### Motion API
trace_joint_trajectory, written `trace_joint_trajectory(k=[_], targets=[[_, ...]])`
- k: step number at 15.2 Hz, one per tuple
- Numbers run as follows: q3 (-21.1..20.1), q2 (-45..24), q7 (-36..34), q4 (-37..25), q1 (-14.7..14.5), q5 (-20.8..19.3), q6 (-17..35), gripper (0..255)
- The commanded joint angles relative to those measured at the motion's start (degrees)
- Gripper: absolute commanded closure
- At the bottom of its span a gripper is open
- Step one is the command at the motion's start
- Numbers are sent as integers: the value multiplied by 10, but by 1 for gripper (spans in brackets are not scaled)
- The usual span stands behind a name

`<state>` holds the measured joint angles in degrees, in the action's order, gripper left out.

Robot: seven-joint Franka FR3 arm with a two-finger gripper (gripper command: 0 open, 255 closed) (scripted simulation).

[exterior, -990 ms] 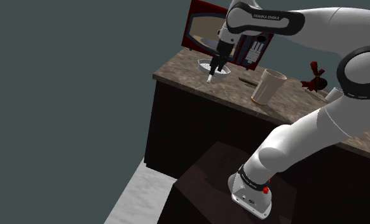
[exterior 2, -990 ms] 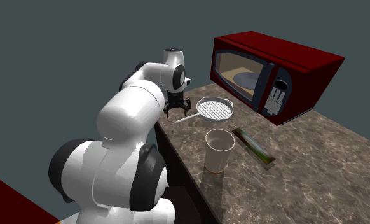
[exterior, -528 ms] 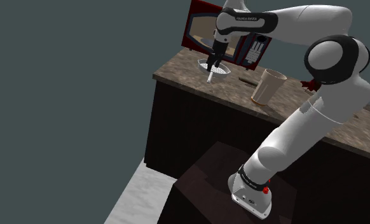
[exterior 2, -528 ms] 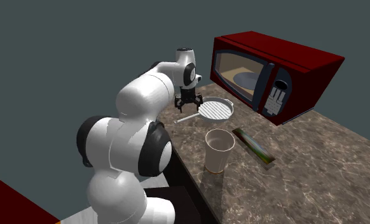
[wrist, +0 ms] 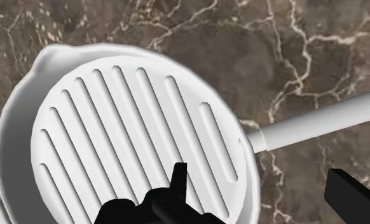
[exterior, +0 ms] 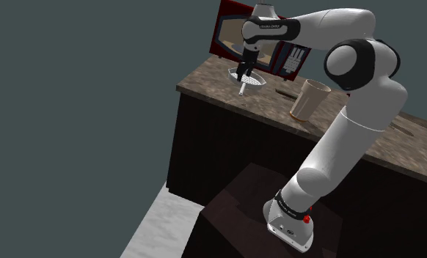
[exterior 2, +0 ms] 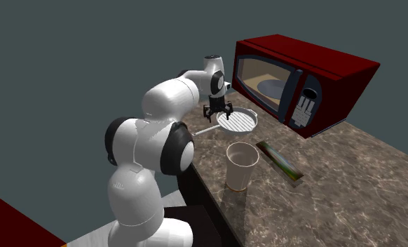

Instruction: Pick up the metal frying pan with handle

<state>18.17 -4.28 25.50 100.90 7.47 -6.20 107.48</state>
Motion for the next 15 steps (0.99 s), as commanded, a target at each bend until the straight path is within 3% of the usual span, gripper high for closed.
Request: trace_joint_trajectory(k=[1, 6, 7, 15], targets=[[1, -5, 1, 9, 1, 1, 14, 0], [1, -8, -2, 32, 2, 1, 41, 0], [1, -9, -2, 32, 1, 1, 41, 255], [1, -9, -2, 32, 1, 1, 41, 255]])
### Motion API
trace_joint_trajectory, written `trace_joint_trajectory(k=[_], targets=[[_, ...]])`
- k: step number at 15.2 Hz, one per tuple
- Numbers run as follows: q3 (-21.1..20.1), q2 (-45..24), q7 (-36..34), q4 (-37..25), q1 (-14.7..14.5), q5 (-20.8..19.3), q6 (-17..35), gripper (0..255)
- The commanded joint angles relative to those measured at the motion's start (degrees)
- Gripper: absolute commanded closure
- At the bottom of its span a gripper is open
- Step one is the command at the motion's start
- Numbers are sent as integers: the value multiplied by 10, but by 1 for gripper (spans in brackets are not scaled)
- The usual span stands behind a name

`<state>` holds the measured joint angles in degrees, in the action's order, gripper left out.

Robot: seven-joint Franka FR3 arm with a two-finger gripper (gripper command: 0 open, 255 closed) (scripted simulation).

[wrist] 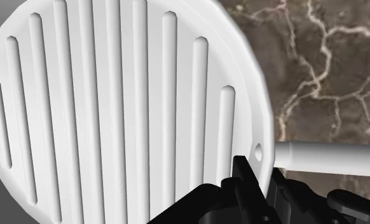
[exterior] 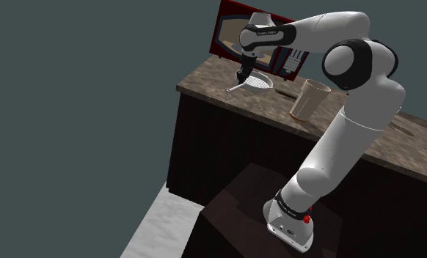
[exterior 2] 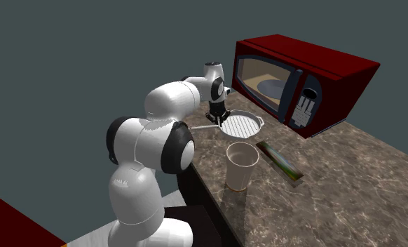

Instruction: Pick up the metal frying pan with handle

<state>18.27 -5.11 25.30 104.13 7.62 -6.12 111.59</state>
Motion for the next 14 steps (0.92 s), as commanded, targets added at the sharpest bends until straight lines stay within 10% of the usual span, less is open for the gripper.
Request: trace_joint_trajectory(k=[1, 14], targets=[[0, 0, 0, 0, 0, 0, 0, 255], [0, 5, 10, -94, 0, 2, -99, 255]])
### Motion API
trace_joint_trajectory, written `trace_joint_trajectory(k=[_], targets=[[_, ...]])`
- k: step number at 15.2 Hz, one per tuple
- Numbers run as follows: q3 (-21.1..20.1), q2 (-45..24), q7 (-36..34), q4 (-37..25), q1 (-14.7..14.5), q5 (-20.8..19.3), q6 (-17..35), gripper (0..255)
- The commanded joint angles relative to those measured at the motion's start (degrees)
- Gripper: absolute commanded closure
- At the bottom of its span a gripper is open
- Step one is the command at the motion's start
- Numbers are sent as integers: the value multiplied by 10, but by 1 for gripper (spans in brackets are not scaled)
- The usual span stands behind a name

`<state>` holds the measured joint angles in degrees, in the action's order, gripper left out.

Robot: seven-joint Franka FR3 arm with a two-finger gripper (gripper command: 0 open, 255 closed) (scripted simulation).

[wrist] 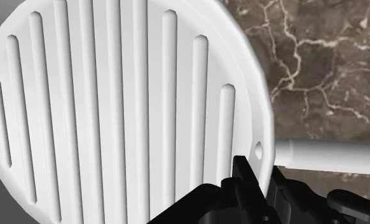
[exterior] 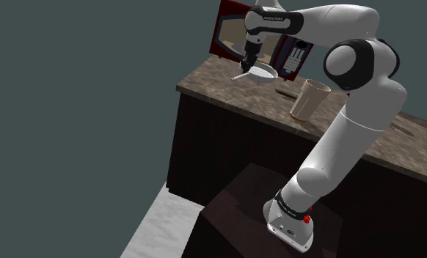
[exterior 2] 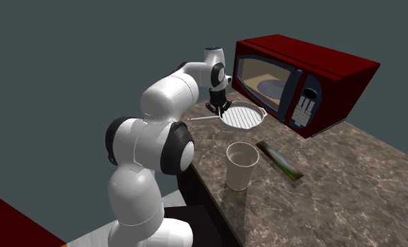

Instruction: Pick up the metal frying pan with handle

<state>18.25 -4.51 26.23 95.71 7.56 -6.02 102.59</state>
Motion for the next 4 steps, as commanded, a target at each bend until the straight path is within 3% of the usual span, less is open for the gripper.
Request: trace_joint_trajectory(k=[1, 4], targets=[[0, -2, 2, -19, 0, 1, -16, 255], [0, -3, 3, -29, 0, 1, -25, 255]])
